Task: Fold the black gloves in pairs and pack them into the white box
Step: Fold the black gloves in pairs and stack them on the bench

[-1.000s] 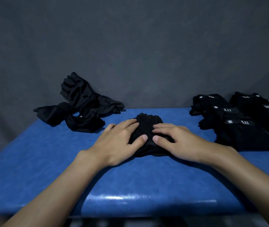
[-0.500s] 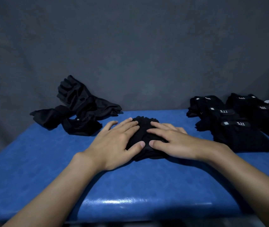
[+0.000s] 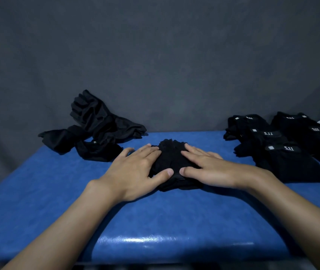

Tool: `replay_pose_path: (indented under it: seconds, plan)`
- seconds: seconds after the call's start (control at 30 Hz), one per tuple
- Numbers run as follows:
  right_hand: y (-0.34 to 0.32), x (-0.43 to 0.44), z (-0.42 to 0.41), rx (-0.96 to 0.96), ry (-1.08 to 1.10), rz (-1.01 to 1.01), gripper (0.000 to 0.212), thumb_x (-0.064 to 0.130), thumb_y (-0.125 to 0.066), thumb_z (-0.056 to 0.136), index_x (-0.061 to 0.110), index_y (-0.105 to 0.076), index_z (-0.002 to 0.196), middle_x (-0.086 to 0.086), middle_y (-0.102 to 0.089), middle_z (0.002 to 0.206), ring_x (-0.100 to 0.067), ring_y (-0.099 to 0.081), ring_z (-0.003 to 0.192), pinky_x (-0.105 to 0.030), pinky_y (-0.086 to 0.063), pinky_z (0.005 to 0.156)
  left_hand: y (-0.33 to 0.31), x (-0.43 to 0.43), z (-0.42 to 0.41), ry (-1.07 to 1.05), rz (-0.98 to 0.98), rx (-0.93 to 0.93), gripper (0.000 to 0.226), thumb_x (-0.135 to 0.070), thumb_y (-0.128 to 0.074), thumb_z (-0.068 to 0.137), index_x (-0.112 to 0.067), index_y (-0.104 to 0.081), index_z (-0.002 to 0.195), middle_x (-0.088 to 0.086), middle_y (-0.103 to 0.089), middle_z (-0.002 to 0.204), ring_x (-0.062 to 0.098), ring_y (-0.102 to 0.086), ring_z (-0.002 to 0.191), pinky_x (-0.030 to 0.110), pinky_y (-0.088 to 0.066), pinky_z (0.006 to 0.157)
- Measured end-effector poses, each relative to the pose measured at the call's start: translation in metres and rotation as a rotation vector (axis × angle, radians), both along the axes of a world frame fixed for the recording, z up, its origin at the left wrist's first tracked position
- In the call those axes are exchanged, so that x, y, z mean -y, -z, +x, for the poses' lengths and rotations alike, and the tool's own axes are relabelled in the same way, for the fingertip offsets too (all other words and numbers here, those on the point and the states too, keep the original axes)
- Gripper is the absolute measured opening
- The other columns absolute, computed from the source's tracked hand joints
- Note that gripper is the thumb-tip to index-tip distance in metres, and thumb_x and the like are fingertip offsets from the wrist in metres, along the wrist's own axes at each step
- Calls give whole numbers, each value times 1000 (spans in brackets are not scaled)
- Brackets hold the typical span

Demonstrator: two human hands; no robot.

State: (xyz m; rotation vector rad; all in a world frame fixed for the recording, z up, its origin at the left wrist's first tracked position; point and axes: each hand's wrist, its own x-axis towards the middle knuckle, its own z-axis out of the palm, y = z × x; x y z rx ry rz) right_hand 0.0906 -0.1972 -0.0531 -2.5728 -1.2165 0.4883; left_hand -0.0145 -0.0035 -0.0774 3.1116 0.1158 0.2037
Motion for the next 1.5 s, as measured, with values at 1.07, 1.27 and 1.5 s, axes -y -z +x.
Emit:
replay_pose_path:
  seconds: [1.07, 1.27, 1.5]
  plan:
    - [-1, 35, -8, 71, -127, 400, 34, 20, -74, 81, 39, -67, 108, 24, -68, 100, 0, -63, 97, -29, -49, 90, -8, -4, -39, 250, -171, 159, 53, -60, -48, 85, -41, -51, 134, -29, -54, 130, -12, -42, 124, 14, -22, 103]
    - [7, 32, -9, 121, -86, 504, 24, 20, -65, 87, 38, -68, 102, 9, -72, 85, -13, -67, 80, -42, -53, 78, -5, -4, -37, 213, -235, 180, 70, -71, -53, 76, -41, -48, 138, -30, -52, 129, -14, -40, 124, 7, -15, 104]
    - [4, 28, -9, -65, -48, 659, 18, 13, -62, 91, 27, -70, 99, 2, -68, 77, -14, -63, 70, -44, -53, 79, 1, 1, -30, 180, -427, 343, 36, -51, -58, 82, -42, -61, 117, -32, -63, 101, -5, -51, 103, 18, -34, 98]
